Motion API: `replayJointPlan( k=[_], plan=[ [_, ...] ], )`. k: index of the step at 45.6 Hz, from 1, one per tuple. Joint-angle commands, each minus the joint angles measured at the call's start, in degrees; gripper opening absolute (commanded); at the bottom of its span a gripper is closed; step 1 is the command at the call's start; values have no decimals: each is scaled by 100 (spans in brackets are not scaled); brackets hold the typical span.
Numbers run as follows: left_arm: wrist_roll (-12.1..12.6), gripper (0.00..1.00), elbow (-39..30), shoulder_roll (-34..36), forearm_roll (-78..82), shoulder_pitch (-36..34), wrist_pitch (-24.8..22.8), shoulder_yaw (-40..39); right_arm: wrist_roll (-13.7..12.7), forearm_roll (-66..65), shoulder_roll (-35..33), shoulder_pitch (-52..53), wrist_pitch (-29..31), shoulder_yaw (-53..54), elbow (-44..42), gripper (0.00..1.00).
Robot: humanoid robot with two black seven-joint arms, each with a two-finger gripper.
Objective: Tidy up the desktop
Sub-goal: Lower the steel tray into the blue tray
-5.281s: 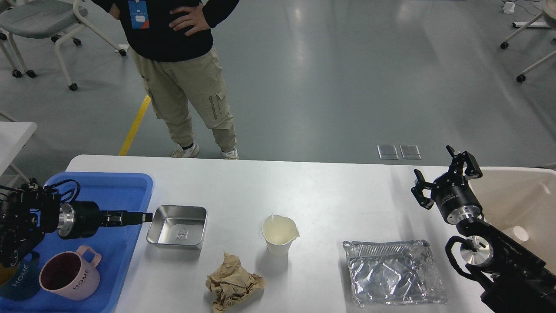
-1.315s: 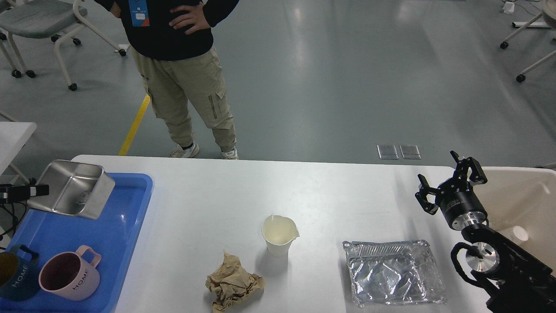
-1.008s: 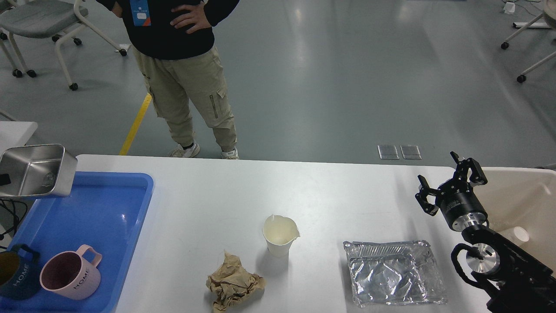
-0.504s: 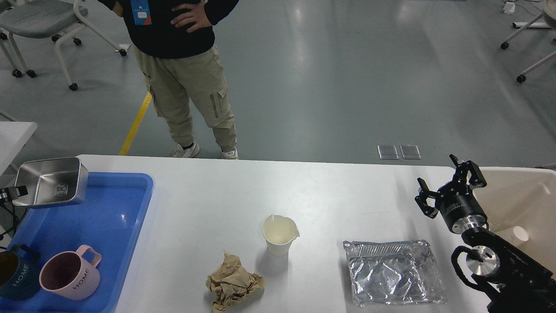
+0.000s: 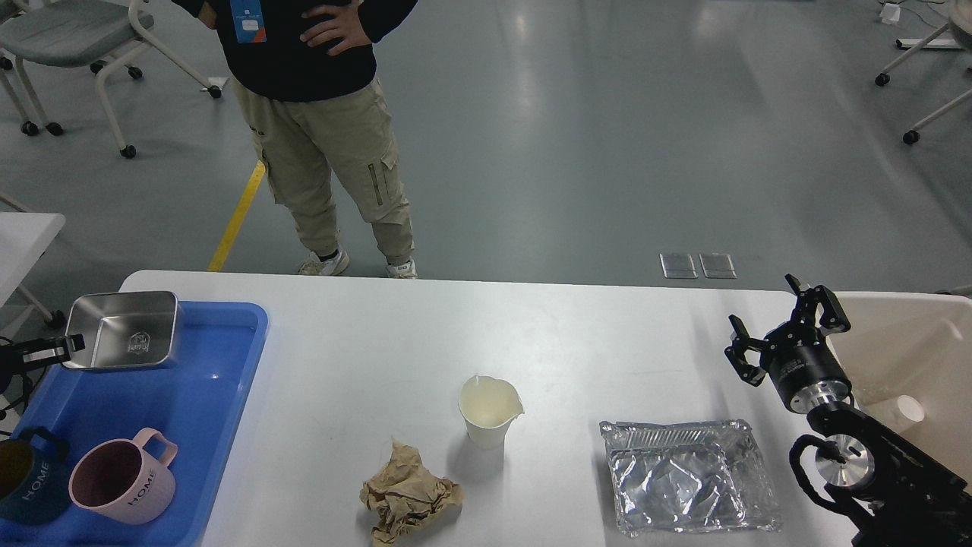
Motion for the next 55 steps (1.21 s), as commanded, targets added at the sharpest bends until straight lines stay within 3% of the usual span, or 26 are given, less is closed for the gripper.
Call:
replayJointPlan(
  k=[1,18,26,41,55],
  plan=[
    [131,5,90,-222,-25,114,232,424,0,-1,3,0,0,0,2,100],
    [298,6,512,-943,19,167,294,627,0,-1,-41,-9,0,0,-7,100],
    [289,6,512,-1066,-16,325,469,1110,0,-1,-41,-9,0,9,-16,100],
    [272,7,512,-1031,-51,352,478,1137,0,-1,-32,-9,0,9,-25,100],
    [193,36,503,-978,-438,413,426,1137,0,-1,-32,0,0,9,-34,100]
  ],
)
